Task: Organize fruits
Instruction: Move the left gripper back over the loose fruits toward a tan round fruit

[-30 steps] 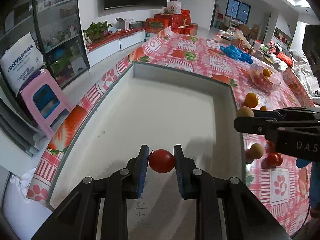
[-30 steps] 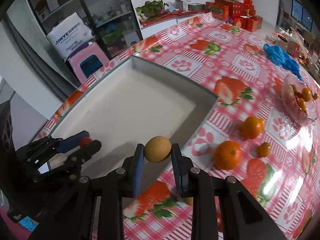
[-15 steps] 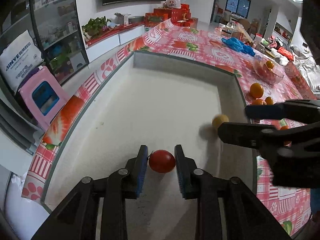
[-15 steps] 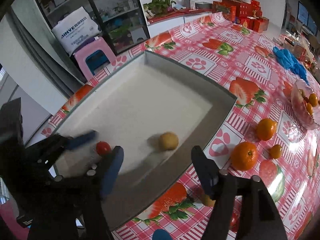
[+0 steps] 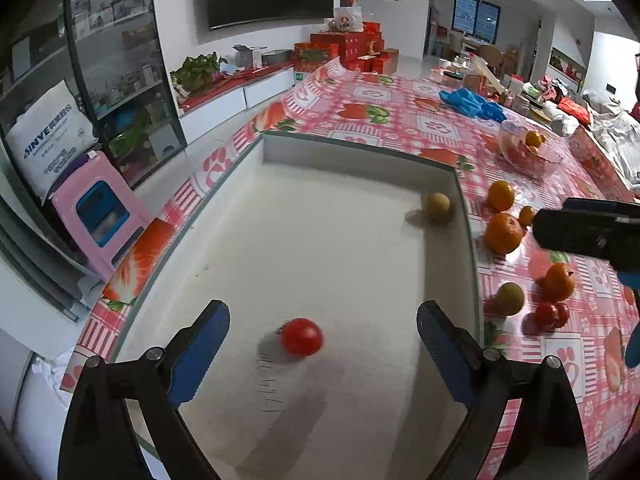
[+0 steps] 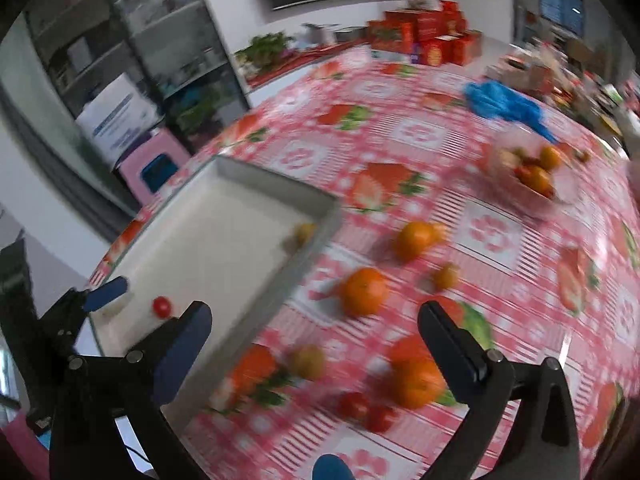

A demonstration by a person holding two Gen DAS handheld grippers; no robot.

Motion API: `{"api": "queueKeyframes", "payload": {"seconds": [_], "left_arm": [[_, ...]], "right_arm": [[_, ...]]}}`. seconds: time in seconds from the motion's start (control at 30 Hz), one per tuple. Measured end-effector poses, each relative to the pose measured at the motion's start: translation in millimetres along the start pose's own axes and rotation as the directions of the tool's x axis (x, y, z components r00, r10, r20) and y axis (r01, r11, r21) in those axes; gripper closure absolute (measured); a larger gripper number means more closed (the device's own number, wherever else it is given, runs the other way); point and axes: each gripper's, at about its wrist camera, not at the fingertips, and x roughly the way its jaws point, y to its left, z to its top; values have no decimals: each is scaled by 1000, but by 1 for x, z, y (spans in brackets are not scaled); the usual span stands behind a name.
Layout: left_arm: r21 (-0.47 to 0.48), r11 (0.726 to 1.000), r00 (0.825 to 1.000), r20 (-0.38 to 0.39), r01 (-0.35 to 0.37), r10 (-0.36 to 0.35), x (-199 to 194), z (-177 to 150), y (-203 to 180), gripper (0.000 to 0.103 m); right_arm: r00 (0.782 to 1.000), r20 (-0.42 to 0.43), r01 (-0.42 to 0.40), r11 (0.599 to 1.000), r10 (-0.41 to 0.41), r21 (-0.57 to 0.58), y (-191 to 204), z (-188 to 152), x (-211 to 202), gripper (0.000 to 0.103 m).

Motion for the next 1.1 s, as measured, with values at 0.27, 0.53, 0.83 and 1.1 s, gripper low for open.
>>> {"api": "queueKeyframes", "payload": {"seconds": [0.27,0.53,0.83,1.1], "left_arm": [[59,998,1000,23,17,-18,-16,5,-28,7],[169,983,997,8,73,-75,-32,-8,-78,7],[270,950,987,-59,159,-148,-34,-39,-144,7],[249,957,984,-128,150,-121,-12,-57,-142,7]], "right_arm": [[996,-21,87,982,-85,168,-73,-32,-13,0],[982,-86,181,961,-166,208,-109,-72,-9,0],[959,-90,279,946,-268,163,-120,-100,-13,0],[939,-49,343,931,-340,120,-119,-112,-12,0]]}}
